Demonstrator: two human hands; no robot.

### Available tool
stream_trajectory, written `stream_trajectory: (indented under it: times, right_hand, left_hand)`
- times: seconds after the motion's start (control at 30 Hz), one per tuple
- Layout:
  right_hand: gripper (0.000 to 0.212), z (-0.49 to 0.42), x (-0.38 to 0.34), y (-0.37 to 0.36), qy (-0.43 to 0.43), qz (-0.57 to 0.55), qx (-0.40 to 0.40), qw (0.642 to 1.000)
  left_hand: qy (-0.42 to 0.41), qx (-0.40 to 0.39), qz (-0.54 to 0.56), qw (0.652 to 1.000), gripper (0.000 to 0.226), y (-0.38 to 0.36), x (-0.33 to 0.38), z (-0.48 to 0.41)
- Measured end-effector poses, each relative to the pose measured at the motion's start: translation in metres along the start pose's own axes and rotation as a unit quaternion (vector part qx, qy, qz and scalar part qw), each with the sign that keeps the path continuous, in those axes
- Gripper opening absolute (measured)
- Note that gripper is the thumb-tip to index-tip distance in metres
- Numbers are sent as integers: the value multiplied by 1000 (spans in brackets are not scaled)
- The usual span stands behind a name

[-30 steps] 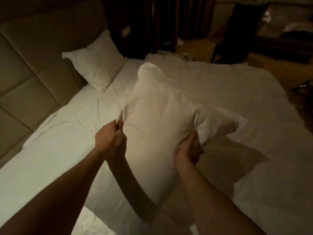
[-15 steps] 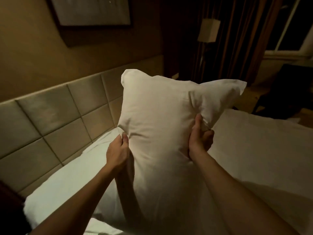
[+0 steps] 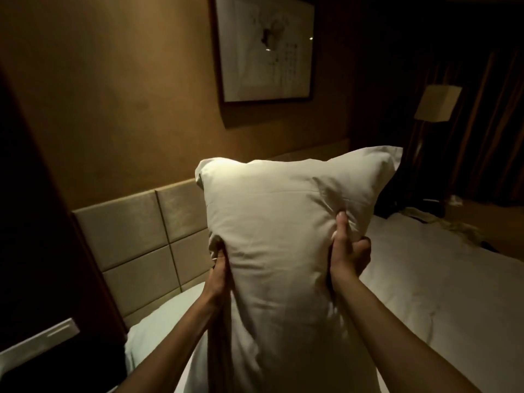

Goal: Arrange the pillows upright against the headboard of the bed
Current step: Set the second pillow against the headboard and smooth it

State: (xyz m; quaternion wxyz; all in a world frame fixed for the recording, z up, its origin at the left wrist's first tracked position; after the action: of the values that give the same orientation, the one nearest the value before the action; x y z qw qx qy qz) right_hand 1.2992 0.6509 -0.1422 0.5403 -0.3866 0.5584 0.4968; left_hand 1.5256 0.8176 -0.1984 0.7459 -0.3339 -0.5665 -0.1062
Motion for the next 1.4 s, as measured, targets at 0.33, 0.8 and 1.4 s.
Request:
stream_trajectory:
  times: [0.33,0.8,1.4]
  right_hand:
    - [61,52,-19,-130,57,19,-58,997]
    - [70,72,-31,-258,70,73,-125,987]
    - [80,-36,31,-417,45,131,-165,977]
  left_hand:
    - [4,27,28,999,76,105,39,-91]
    - [73,-7,-6,997,67,173,71,-157]
    - [126,-30,34,991,33,166,-5,-290]
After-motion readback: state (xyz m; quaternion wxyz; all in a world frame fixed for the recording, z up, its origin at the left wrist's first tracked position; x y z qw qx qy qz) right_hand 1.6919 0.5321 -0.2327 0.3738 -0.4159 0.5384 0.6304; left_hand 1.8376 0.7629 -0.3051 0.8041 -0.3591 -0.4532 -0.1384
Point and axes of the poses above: each hand's wrist, its own z-axis away from the middle knuckle, its own y-axis out of the back of the hand, x = y × z, the point moved 5 cm from there along -z, towards the middle knuckle, and after that the axes turned 13 degrees about z, right-handed, at the moved point
